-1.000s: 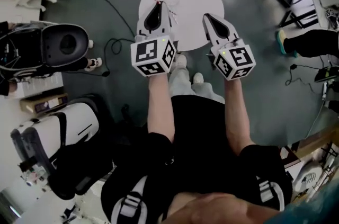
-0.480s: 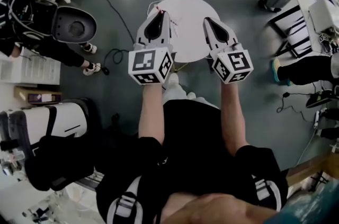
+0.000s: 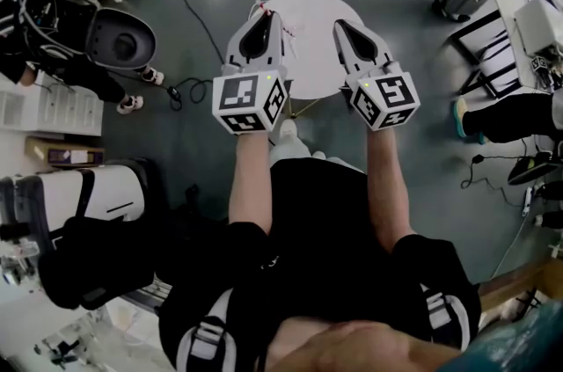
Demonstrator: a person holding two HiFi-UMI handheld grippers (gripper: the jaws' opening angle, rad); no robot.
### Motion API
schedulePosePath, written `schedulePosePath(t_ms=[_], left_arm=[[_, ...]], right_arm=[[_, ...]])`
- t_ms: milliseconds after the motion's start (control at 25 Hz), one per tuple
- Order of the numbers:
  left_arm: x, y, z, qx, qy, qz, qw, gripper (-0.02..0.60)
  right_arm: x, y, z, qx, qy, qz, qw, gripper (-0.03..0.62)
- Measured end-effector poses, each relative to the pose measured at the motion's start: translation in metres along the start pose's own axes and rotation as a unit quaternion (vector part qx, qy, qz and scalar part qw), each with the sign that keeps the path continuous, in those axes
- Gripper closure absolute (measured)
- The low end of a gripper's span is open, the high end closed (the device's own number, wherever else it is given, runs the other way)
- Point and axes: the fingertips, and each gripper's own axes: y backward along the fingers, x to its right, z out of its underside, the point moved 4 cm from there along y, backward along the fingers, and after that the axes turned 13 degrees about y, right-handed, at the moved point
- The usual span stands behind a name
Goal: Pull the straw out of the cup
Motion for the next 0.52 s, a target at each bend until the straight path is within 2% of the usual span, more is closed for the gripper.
schedulePosePath(t_ms=[520], left_arm=[[-0.013,-0.003,0.004,-0.008,-0.001,-0.001,1.0,0.555]], right_arm=[[-0.007,-0.008,0.01,0.001,0.0,0.002,1.0,0.58]])
